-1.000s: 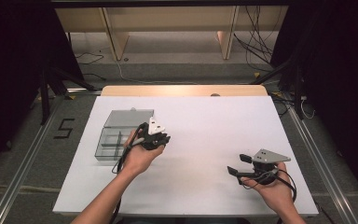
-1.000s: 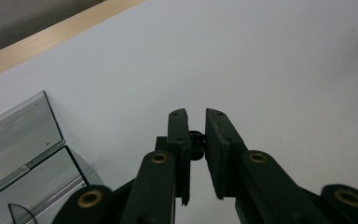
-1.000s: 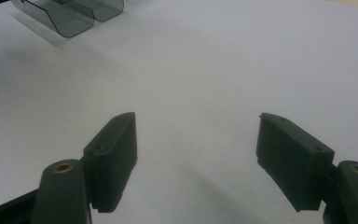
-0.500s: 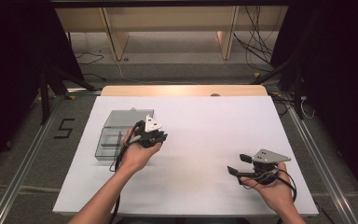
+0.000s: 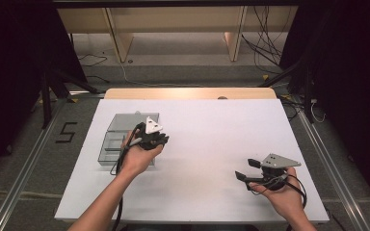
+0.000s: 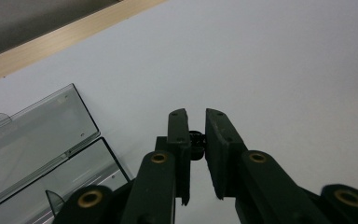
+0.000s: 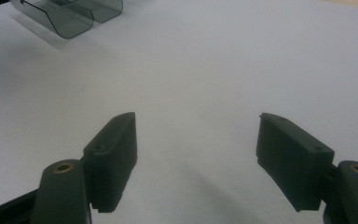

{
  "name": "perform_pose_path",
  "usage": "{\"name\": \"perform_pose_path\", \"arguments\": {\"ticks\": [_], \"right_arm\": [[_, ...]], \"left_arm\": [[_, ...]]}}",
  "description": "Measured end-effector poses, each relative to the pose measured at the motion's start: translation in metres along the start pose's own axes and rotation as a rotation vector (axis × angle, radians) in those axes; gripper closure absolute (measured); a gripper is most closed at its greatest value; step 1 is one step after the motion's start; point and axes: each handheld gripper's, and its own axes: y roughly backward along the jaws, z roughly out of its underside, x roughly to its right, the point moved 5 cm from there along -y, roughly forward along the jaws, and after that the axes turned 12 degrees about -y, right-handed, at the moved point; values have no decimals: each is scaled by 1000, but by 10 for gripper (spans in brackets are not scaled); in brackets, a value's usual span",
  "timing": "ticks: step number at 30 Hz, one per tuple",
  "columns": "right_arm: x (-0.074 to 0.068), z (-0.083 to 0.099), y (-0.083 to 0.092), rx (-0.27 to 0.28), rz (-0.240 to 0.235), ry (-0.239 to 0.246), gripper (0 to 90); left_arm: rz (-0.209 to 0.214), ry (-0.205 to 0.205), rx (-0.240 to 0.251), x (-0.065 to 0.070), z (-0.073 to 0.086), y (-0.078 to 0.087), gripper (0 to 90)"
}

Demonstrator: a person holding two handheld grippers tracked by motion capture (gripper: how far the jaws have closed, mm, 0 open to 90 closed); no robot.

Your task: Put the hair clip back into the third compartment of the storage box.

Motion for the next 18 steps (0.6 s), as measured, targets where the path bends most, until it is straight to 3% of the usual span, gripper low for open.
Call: {"name": "perform_pose_path", "arguments": {"ticks": [18], "right_arm": [[0, 0, 0, -2, 0, -1, 295]], "left_arm": [[-5, 7, -2, -5, 1, 2, 798]]}}
